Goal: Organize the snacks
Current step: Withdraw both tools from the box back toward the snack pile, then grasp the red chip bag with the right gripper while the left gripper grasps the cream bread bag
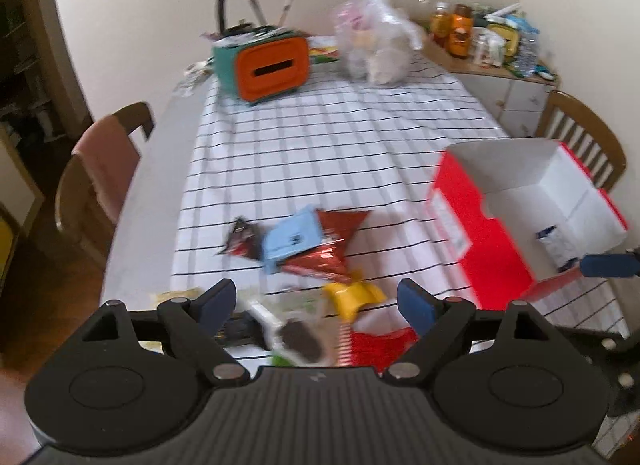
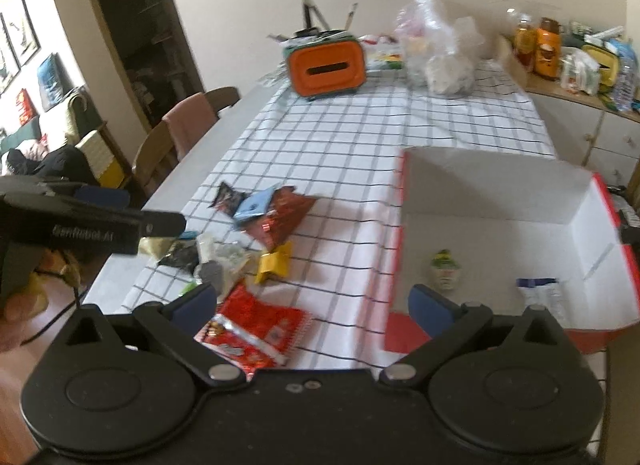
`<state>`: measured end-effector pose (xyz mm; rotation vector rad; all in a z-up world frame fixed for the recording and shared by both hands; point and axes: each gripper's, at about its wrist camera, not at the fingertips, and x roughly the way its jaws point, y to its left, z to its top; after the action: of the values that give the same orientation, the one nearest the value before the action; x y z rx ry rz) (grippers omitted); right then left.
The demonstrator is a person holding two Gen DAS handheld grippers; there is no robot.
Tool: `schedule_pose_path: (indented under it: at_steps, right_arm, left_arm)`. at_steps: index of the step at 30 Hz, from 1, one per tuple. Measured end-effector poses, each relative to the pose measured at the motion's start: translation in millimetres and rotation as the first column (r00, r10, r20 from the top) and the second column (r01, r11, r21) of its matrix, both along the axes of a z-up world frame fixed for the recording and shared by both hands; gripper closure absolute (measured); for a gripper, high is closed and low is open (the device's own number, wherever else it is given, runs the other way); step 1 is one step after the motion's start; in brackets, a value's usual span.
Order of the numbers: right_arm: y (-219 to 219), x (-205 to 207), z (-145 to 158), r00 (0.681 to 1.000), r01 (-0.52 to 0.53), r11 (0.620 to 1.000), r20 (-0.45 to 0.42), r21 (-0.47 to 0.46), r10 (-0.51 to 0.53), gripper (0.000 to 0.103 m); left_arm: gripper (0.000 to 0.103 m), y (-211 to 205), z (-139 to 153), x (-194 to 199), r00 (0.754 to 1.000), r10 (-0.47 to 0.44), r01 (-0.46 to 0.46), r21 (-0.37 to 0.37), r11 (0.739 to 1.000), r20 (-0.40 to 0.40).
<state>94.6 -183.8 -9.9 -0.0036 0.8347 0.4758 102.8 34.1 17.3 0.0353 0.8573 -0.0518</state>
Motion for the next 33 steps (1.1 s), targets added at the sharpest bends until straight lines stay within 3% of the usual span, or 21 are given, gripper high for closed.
schedule_pose_path:
  at_steps: [16, 19, 24, 30, 33]
  right_arm:
    - [89, 13, -62, 0.972, -0.235, 0.964, -0.037, -0.124, 0.232, 0.002]
    - [103, 14, -73, 0.952, -0.308, 0.935, -0.051, -0.175, 0.303, 0.002]
    - [126, 17, -94, 0.898, -0.438, 0.854, -0.094, -0.282, 0.429, 0.004]
    - [137, 21, -112, 0.845, -0.525, 0.763, -0.124, -0.378, 0.520, 0.006]
    - [140, 25, -117, 0.829, -0.547, 0.737, -0.137, -0.396, 0.542, 0.006]
  left_arm:
    - [0.015, 108, -54, 28, 0.990, 0.103, -0.100, 0.039, 0.994, -0.100]
    - [0.015, 123, -66, 36, 0.983, 0.120, -0.118, 0.023, 0.993, -0.140]
    - [0.015, 146, -84, 54, 0.965, 0.162, -0.171, -0.023, 0.985, -0.207]
    - [0.015, 159, -105, 75, 0.943, 0.183, -0.209, -0.068, 0.975, -0.279]
    - [0.015, 160, -114, 82, 0.937, 0.181, -0.209, -0.063, 0.976, -0.299]
